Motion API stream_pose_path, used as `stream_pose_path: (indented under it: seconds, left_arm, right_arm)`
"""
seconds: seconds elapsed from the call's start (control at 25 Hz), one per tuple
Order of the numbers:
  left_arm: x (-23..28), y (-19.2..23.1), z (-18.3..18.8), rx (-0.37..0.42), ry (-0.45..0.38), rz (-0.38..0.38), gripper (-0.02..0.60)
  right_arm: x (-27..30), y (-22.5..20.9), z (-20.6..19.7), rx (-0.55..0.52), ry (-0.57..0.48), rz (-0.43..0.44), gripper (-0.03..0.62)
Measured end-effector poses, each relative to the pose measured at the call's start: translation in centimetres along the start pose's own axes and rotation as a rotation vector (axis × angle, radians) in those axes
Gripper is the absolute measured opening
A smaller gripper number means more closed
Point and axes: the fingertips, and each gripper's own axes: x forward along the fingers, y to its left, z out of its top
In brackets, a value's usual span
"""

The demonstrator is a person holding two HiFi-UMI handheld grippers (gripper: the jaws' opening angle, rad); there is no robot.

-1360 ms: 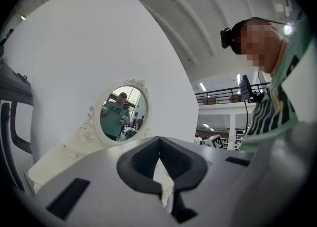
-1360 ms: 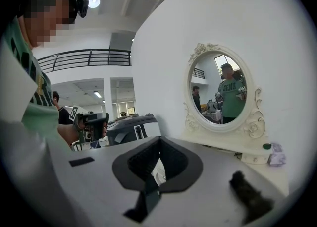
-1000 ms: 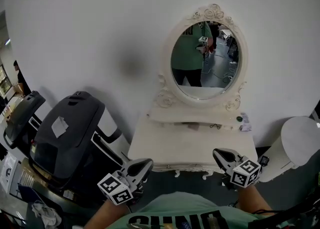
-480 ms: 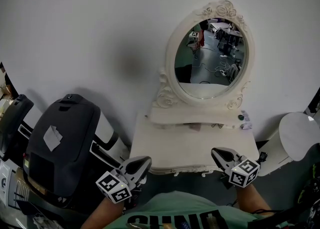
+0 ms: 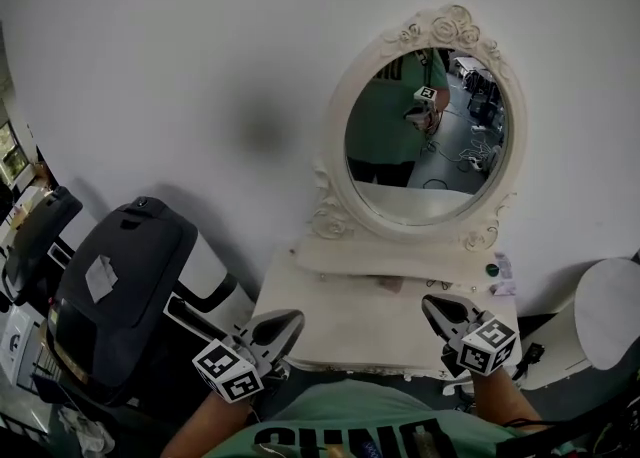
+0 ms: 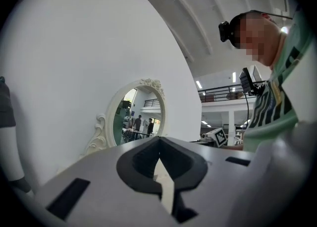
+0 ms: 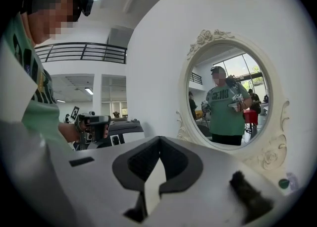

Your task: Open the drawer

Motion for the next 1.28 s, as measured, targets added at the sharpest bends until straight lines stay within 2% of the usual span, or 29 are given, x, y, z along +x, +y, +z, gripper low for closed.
stream_pose_path:
  seconds: [0.12, 0.32, 0.56, 0.76, 0.92, 1.16, 1.28]
  left_arm:
    - [2.6, 0.0, 0.5, 0.001, -0.025, 0.057, 0.009]
    - [6.2, -0.6, 0.0, -0.002, -0.019, 0.103, 0.009]
    - [8.3, 1.3, -0.6, -0.019, 0.015, 0.114, 0.009]
    - [10.9, 4.2, -0.9, -0.046, 0.027, 0.017, 0.009]
    - [12.0, 8.1, -0.3, -0.048, 0.049, -0.068, 0.009]
    - [14.1, 11.9, 0.9, -0.016, 0.120, -0.299, 0.009]
    - [14.6, 14.2, 1.6, 0.016, 0.125, -0.348, 0.009]
  right_arm:
    - [0.2, -3.4, 1.0, -0.018, -0.017, 0.047, 0.011]
    - [1.1, -7.4, 0.9, 0.003, -0.019, 0.115, 0.011]
    - [2.5, -9.6, -0.3, 0.041, -0.010, 0.121, 0.011]
    - [3.9, -11.4, -1.1, 0.068, 0.012, 0.037, 0.011]
    - [7.0, -11.3, -0.4, 0.068, 0.011, -0.036, 0.011]
    - [8.5, -10.2, 0.9, 0.082, 0.006, -0.246, 0.011]
    - [10.7, -10.0, 1.4, 0.079, 0.003, -0.299, 0.011]
